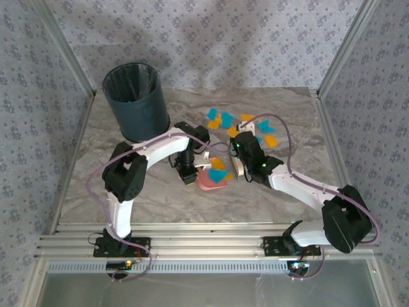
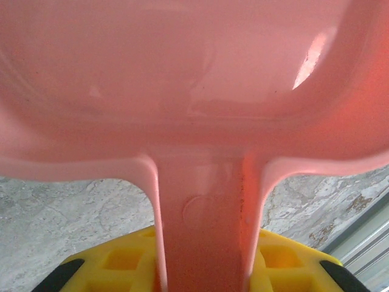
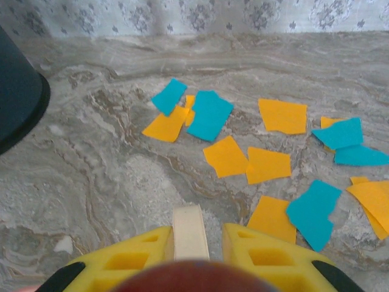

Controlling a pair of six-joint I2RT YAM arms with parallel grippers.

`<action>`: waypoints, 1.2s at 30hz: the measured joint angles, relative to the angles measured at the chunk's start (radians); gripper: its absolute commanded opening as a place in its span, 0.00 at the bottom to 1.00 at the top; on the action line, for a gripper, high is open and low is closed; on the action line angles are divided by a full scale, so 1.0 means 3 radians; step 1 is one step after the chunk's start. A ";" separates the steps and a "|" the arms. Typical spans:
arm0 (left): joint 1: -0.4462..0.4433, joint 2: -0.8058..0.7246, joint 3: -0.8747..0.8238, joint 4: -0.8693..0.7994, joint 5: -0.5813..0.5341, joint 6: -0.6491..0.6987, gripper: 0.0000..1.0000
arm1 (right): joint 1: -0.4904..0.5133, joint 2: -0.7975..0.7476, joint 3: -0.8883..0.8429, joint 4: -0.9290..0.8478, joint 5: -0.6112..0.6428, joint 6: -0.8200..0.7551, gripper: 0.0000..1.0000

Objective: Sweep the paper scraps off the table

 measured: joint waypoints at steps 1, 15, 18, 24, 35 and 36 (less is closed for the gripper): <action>0.0000 0.0000 0.0000 0.0000 0.0001 -0.0001 0.00 | 0.0009 0.0013 0.0005 0.0010 0.0001 0.0000 0.00; 0.0000 0.0000 -0.0001 0.0006 0.0031 -0.0008 0.00 | -0.0034 0.0031 -0.0011 0.0131 -0.0406 0.0243 0.00; 0.0000 0.0000 -0.0003 0.0027 0.0052 -0.0008 0.00 | -0.0069 0.0031 -0.0046 0.0209 -0.0540 0.0304 0.00; 0.0000 0.0000 -0.0005 0.0048 0.0064 -0.0008 0.00 | -0.0108 -0.0055 -0.0151 0.0305 -0.0678 0.0361 0.00; 0.0000 0.0000 -0.0011 0.0114 0.0079 -0.0013 0.00 | -0.0116 -0.0465 -0.0326 0.0306 -0.0402 0.0402 0.00; 0.0000 0.0000 -0.0019 0.0134 0.0079 -0.0015 0.00 | -0.0122 -0.0491 -0.0346 0.0303 -0.0359 0.0402 0.00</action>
